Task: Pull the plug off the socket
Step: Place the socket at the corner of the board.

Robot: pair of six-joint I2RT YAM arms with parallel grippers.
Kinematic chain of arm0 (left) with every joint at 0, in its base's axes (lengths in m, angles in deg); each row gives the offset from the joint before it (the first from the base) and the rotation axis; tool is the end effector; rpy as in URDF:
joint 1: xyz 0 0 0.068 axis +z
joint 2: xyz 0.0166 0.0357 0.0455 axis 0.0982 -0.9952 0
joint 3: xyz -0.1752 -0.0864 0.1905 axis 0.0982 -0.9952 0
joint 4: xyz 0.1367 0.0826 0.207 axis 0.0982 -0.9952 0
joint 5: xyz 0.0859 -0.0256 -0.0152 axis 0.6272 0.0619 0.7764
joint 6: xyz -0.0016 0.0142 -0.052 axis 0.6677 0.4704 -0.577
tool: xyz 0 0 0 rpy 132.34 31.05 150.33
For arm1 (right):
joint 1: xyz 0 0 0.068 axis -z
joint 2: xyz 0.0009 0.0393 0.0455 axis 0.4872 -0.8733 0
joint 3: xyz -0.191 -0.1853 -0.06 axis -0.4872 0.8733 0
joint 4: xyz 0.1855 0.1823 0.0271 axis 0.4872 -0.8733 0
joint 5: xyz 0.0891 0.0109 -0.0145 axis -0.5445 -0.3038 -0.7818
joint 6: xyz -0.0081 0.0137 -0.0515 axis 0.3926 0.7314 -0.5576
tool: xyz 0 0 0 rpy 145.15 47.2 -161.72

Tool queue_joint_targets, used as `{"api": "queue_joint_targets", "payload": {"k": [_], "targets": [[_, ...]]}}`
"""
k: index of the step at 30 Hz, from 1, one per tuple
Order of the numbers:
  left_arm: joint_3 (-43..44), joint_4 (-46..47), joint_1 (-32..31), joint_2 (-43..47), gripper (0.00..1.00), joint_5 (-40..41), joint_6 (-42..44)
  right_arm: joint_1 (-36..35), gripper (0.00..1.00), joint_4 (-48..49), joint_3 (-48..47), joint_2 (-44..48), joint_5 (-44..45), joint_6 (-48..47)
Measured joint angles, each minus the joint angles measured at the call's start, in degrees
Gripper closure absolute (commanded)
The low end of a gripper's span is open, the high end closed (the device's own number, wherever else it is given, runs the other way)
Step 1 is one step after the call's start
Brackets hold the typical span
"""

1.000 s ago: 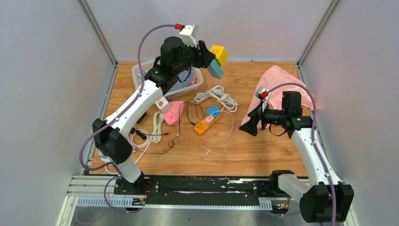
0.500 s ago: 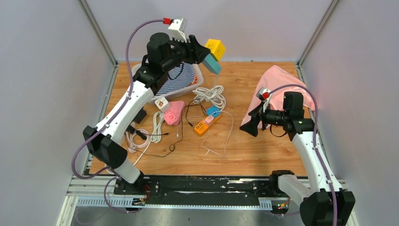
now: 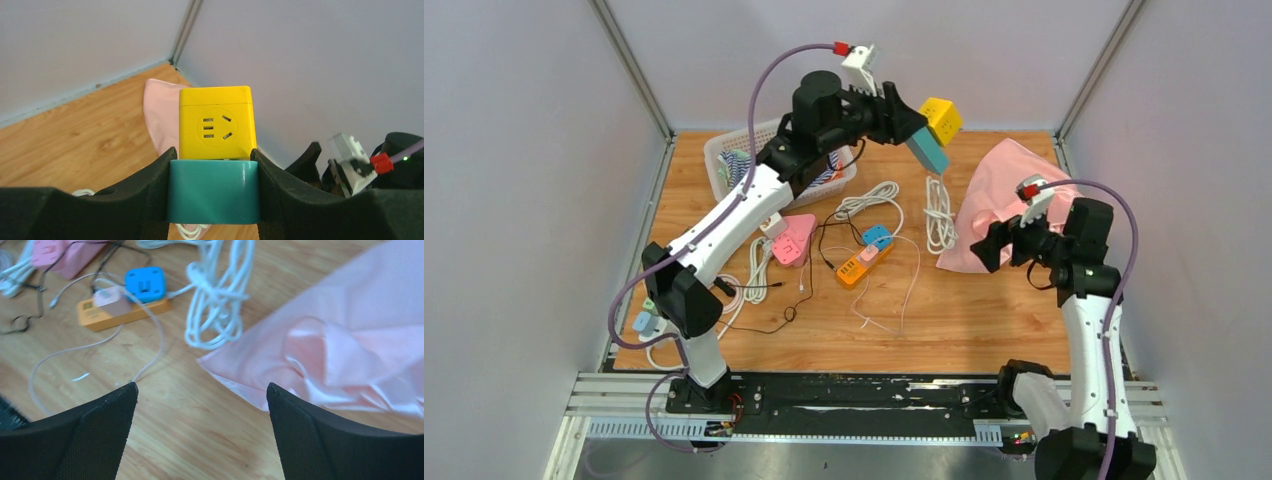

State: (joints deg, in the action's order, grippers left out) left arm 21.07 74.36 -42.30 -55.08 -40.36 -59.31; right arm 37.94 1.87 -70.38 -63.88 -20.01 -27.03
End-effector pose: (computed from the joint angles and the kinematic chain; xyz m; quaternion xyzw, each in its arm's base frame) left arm 0.3267 -0.2560 0.4658 0.1639 0.6800 -0.4569 0.5495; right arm 0.1859 -0.0025 0.3237 -0.2658 0.7760 0.2239 0.5263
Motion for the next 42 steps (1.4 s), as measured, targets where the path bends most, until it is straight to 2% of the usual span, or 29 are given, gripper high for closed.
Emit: {"api": "queue_joint_targets", "payload": {"k": [6, 13, 19, 27, 37, 42], "targets": [[0.02, -0.02, -6.1, -2.34, 1.0, 1.66, 0.39, 7.23, 0.0, 1.46, -0.35, 4.31, 11.74, 4.2], [-1.36, 0.7, -12.5, -5.05, 1.0, 4.46, -0.26, 9.03, 0.0, 2.73, -0.35, 4.11, 22.03, 7.91], [-11.1, 7.96, -16.65, -5.31, 1.0, 9.05, -2.32, 9.38, 0.0, 3.23, -0.35, 3.56, 25.22, 9.18], [-20.0, 16.35, -20.65, -5.49, 1.0, 12.85, -2.97, 10.27, 0.0, 3.87, -0.35, 3.37, 26.88, 9.99], [-42.77, 21.62, -26.05, 2.67, 1.0, 18.75, -1.7, 10.29, 0.0, 3.93, -0.35, 2.97, 26.73, 10.03], [-50.56, 22.75, -27.61, 8.48, 1.0, 20.55, -1.07, 10.32, 0.0, 3.93, -0.35, 2.95, 26.08, 10.03]]}}
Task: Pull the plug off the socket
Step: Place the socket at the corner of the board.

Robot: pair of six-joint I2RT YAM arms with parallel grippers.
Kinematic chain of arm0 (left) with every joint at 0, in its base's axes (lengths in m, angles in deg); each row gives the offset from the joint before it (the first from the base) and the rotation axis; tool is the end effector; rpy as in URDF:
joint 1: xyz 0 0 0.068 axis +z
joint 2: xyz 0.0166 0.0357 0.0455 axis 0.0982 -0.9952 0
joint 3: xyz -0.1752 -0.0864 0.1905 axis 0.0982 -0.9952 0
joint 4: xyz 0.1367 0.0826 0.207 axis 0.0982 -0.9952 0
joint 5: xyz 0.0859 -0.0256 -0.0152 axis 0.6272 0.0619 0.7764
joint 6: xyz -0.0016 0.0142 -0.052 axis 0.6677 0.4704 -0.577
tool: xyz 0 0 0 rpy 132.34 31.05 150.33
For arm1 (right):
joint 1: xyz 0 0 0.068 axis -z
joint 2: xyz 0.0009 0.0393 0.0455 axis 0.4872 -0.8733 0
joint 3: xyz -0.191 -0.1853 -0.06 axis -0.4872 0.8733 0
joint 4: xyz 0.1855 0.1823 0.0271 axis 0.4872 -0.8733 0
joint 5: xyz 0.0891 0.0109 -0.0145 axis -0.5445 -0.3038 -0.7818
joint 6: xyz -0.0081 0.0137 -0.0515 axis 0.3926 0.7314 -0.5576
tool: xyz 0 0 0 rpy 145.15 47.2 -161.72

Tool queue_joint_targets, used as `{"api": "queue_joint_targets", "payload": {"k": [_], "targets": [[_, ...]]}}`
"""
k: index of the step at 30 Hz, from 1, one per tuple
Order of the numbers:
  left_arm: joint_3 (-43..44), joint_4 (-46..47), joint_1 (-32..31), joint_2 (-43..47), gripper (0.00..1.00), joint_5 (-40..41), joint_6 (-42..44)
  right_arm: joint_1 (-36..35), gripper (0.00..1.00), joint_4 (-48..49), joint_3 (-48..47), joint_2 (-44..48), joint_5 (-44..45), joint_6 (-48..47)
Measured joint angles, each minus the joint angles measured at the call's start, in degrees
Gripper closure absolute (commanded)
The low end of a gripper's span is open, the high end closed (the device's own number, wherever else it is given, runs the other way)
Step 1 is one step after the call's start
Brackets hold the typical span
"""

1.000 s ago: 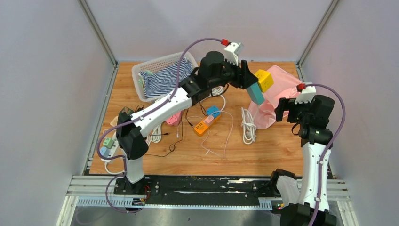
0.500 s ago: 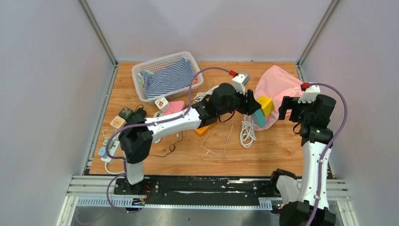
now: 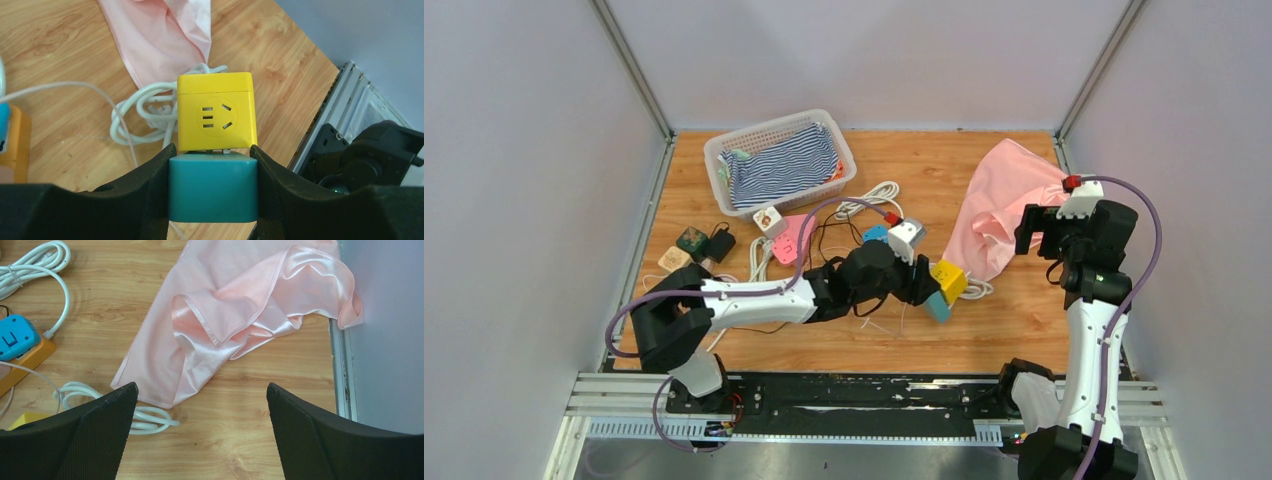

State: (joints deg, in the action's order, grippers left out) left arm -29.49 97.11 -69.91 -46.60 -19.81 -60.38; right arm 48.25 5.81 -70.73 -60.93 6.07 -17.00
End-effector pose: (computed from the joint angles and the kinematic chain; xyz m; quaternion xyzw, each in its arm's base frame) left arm 0.1638 -0.3346 0.2531 0.2351 0.7741 -0.4027 0.4281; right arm 0.1779 -0.0483 0.3365 -0.0240 0.8259 0.0133 0.5631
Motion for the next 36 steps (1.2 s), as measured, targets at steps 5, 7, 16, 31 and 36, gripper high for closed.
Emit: {"api": "queue_joint_targets", "payload": {"k": [5, 7, 16, 31, 36], "targets": [[-7.56, 4.83, -0.39, 2.69, 1.0, 0.42, -0.48, 0.07, 0.0, 0.02, 0.0, 0.0, -1.11, -0.02], [-9.94, 7.67, -1.05, 2.67, 1.0, 0.98, -0.66, 0.09, 0.0, 0.04, 0.0, -0.02, -1.66, -0.02], [-20.04, 23.69, -7.1, 2.82, 1.0, 7.65, 1.31, 0.09, 0.0, 0.04, 0.02, -0.07, -4.0, -0.04], [-24.9, 28.02, -13.6, -6.21, 0.78, 11.89, 11.21, 0.09, 0.0, 0.09, 0.02, -0.5, -6.73, -0.09], [-24.81, 26.53, -13.77, -8.59, 0.55, 13.14, 12.7, 0.09, 0.0, 0.09, 0.02, -0.59, -7.74, -0.11]]}}
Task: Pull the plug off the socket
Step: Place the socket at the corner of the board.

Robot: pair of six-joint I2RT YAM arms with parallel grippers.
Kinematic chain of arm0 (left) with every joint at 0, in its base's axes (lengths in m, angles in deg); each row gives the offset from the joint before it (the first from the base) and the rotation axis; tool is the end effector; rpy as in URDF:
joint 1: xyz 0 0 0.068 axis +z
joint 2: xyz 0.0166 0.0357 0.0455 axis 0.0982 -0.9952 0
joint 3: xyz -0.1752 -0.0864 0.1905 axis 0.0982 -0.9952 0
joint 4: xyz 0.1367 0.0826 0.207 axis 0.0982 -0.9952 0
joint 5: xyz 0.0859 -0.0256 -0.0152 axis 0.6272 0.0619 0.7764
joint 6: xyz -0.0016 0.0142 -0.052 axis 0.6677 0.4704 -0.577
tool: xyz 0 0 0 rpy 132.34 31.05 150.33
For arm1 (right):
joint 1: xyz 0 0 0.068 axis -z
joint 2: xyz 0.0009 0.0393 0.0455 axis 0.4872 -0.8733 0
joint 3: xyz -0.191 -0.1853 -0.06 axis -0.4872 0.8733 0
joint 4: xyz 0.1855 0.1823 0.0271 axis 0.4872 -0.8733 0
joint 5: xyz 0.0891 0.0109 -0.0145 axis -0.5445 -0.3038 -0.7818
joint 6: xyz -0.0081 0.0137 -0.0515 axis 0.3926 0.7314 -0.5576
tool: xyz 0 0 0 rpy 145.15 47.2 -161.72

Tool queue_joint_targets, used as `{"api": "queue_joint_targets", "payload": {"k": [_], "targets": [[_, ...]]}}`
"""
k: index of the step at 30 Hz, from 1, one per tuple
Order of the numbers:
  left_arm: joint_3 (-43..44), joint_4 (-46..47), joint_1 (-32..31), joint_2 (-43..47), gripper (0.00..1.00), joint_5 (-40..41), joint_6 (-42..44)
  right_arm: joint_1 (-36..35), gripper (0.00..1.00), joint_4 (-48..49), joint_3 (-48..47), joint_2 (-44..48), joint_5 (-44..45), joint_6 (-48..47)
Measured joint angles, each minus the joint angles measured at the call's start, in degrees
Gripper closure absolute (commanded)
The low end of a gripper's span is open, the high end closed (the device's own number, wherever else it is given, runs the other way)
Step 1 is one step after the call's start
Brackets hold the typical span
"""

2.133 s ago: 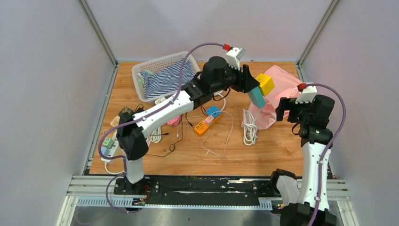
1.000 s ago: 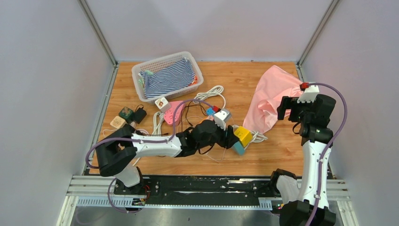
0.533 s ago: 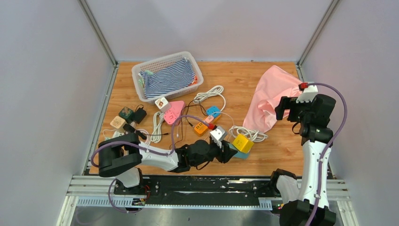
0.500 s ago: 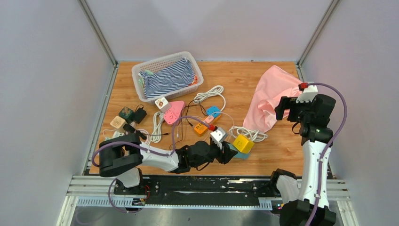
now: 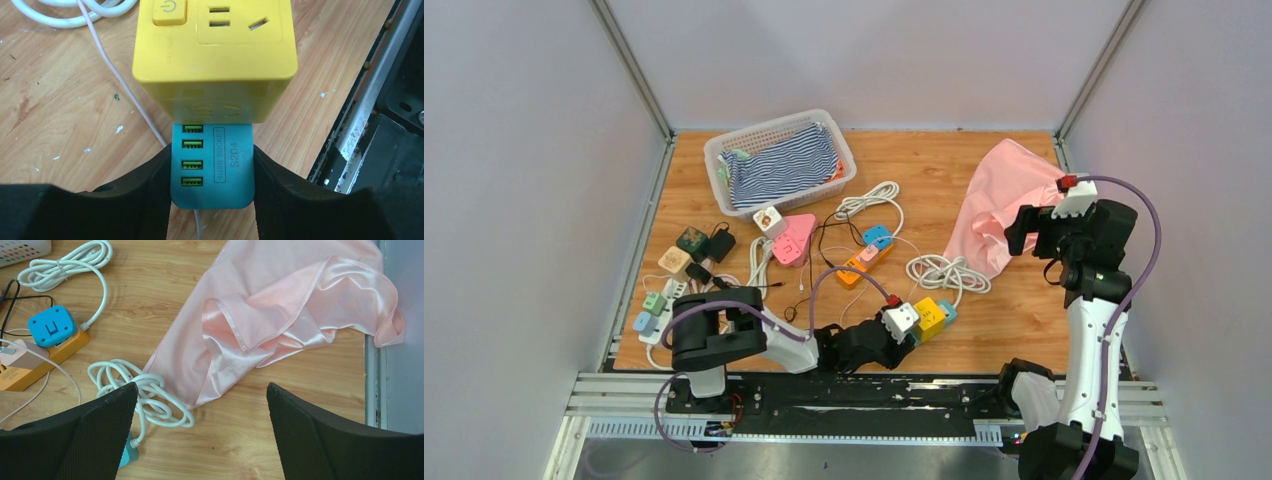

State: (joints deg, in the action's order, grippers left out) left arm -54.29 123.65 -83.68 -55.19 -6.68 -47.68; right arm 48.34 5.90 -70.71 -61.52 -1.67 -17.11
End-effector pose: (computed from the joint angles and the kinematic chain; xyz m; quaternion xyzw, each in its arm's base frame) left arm 0.0759 -0.3081 0.1219 0.3682 0.7521 -0.2999 0.4570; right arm 0.1798 -0.0447 0.3357 -0.0604 0.8197 0.0691 0.5654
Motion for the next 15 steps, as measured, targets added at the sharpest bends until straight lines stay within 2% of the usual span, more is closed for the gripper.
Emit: {"api": "queue_joint_targets", "payload": {"k": [7, 9, 15], "targets": [[1.01, -0.61, -0.04, -1.44, 0.07, 1.95, 1.42, 0.0, 0.0, -0.02, 0.0, 0.0, -3.37, -1.62], [1.07, -0.83, 0.04, -1.44, 0.01, 2.45, 1.62, 0.0, 0.01, -0.17, 0.02, -0.02, -5.49, -2.73], [0.15, -2.56, 0.07, 1.2, 0.0, 1.84, 1.97, 0.0, 0.02, -1.31, 0.24, -0.48, -13.46, -6.23]]}}
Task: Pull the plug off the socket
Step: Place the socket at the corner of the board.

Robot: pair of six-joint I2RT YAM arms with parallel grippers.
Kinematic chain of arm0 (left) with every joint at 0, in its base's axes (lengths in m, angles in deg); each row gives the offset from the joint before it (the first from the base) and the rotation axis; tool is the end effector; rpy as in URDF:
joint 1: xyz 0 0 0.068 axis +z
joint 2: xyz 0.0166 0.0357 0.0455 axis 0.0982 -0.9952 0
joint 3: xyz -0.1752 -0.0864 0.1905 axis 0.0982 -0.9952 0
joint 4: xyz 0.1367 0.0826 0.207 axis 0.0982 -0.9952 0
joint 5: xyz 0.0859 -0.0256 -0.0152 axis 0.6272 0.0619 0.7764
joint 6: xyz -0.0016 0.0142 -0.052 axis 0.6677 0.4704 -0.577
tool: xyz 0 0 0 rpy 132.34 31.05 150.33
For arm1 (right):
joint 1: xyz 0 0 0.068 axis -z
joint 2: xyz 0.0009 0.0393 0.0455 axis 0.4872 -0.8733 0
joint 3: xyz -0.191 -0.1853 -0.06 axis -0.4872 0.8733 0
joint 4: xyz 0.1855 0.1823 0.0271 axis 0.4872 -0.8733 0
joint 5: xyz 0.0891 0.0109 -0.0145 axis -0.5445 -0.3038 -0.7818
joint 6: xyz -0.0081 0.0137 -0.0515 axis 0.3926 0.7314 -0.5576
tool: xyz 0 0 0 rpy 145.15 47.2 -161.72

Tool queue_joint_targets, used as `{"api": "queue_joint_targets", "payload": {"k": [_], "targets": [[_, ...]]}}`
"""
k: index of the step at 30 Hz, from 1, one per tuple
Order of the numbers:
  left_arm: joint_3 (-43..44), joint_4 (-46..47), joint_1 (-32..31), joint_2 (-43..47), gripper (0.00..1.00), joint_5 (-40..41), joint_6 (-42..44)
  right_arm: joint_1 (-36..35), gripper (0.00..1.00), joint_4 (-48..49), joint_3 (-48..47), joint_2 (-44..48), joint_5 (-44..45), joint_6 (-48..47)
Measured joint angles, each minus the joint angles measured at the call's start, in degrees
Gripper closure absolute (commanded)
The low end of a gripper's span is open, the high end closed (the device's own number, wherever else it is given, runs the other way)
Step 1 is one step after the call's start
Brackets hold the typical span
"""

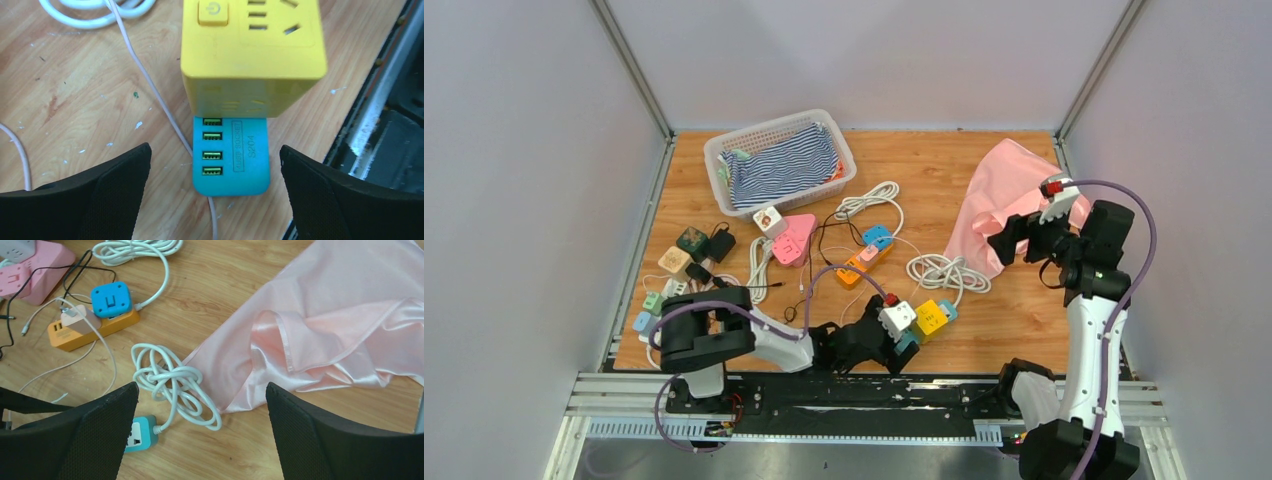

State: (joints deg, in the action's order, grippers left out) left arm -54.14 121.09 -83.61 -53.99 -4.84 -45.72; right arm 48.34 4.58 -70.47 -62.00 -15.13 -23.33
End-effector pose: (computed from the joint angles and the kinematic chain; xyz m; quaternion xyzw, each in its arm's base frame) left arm 0.0769 -0.3059 0.1246 0.3765 0.7526 -0.2745 0.4653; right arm 0.1788 -0.0371 0.3327 -0.1616 0.7967 0.1409 0.5651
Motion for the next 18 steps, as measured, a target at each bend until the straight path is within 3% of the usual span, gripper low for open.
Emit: {"api": "queue_joint_targets", "payload": {"k": [11, 15, 18], "targets": [[-6.56, -0.35, 0.02, 18.49, 0.0, -5.27, 2.6, -0.07, 0.08, -1.9, 2.89, 0.42, -14.21, -9.01], [-8.83, -0.26, 0.02, 23.85, 0.0, -7.65, 4.17, -0.37, 0.08, -4.11, 5.35, 1.84, -21.92, -16.83], [-10.38, -0.26, 0.09, 26.47, 0.0, -9.22, 5.66, -0.72, 0.03, -10.4, 5.29, 2.29, -27.78, -28.46]]}}
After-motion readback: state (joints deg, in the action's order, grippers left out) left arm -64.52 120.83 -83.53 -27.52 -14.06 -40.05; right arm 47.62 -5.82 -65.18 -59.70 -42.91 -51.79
